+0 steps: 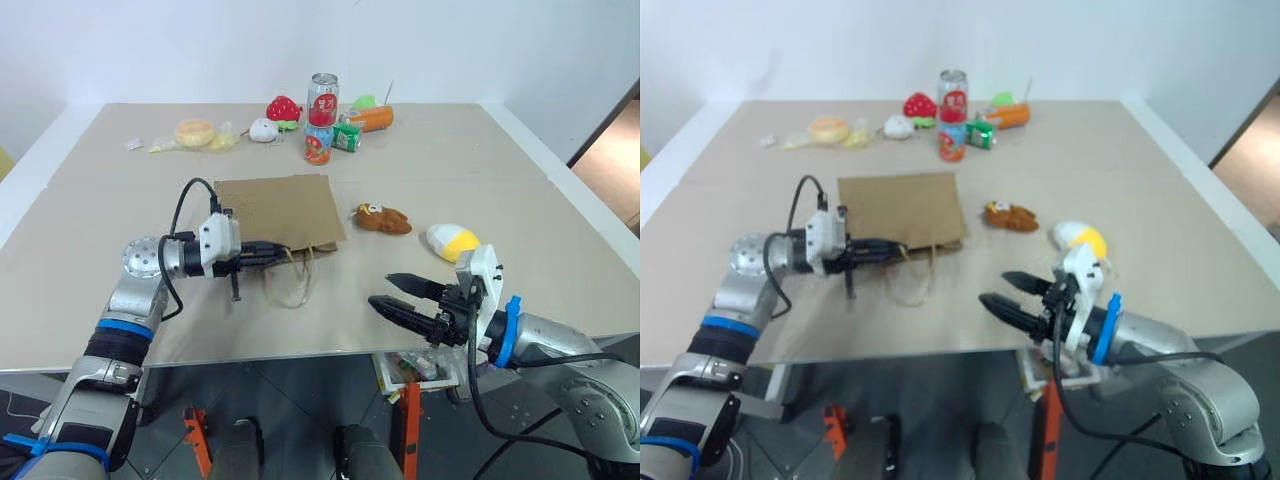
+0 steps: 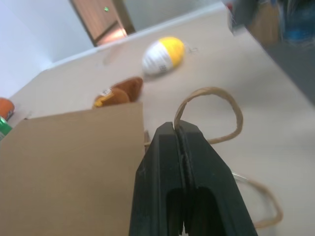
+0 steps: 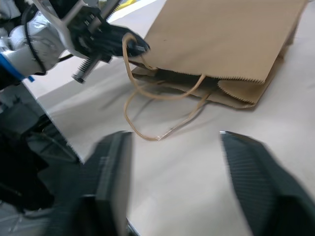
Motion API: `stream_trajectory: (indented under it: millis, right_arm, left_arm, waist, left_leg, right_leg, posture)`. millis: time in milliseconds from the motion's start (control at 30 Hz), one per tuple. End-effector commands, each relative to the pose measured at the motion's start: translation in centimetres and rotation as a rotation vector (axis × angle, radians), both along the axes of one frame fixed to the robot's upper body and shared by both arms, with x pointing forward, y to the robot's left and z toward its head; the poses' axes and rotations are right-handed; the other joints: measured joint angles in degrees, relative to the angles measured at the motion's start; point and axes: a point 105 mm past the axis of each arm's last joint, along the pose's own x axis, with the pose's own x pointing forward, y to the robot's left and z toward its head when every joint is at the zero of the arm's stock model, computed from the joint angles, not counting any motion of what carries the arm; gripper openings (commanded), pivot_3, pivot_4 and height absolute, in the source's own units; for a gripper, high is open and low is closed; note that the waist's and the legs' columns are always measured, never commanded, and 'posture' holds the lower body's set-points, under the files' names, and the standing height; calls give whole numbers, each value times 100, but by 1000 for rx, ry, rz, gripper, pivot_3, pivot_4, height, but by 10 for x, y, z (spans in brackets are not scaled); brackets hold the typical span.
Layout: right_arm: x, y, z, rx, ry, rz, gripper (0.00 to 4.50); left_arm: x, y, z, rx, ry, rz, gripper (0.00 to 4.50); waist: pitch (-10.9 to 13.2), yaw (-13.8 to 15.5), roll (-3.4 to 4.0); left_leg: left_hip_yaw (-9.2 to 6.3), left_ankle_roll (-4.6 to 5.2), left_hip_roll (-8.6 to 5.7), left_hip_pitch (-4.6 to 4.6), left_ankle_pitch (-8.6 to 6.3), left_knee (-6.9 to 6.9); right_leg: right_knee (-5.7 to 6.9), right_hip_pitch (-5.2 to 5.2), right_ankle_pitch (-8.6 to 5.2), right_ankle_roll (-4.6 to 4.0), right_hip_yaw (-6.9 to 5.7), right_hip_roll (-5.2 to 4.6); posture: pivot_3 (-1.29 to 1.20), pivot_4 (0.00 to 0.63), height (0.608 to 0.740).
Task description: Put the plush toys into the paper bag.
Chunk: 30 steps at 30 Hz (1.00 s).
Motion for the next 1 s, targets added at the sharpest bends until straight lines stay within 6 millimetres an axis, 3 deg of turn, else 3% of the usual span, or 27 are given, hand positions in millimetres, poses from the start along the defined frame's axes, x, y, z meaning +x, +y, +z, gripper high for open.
stream_trajectory:
  millis: [33, 133, 167, 267, 433, 633, 900, 1000]
  right_arm:
    - [0, -1, 17, 52, -73, 9, 1286]
    - [2, 2, 21, 66, -88, 19, 190]
    - [3, 4, 21, 70, -94, 24, 72]
    - [10, 12, 21, 75, -108, 23, 72]
    - [46, 40, 4, -13, -127, -38, 72]
    - [79, 70, 3, -35, -179, -92, 72]
    - [102, 104, 6, -56, -222, -100, 72]
    - [112, 113, -4, -113, -191, -125, 72]
  left_arm:
    - [-6, -7, 34, -151, 74, -2, 0]
    - [-7, -11, 41, -176, 108, 0, 0]
    - [-8, -13, 45, -196, 122, 1, 0]
    - [-9, -17, 56, -249, 175, 8, 0]
    - [-12, -26, 74, -323, 278, -11, 0]
    - [-12, -30, 86, -391, 368, -5, 0]
    - [-15, -36, 82, -364, 370, -2, 0]
    - [-16, -37, 84, -384, 376, -5, 0]
  waist:
    - [0, 0, 0]
    - [0, 0, 0]
    - [0, 0, 0]
    - [0, 0, 0]
    - [1, -26, 0]
    - [2, -22, 1]
    - [2, -20, 2]
    - [3, -22, 2]
  left_leg:
    - [0, 0, 0, 0, 0, 0]
    - [-1, 0, 0, 0, 0, -1]
    - [-2, 0, 0, 0, 0, -1]
    - [-5, 0, 0, 0, 0, 0]
    - [-7, 0, 0, 2, 0, 0]
    - [-25, 1, 0, 0, 1, -1]
    - [-45, 2, 0, -5, 1, -6]
    - [-46, 2, 0, -5, 1, -6]
  right_leg:
    - [0, -1, 0, 0, 0, 0]
    - [0, 0, -3, 5, 0, 1]
    - [0, -1, -3, 5, 0, 2]
    - [0, 1, -3, 5, 0, 2]
    - [0, 2, -2, 4, 1, 5]
    - [2, -2, -1, 3, 1, 18]
    - [3, 0, -8, 12, 2, 35]
    - [4, 0, -7, 10, 2, 37]
  posture:
    - [0, 150, 740]
    - [0, 150, 740]
    - [0, 150, 740]
    - [0, 150, 740]
    - [0, 150, 740]
    - [0, 150, 740]
    - [0, 150, 740]
    - [0, 150, 740]
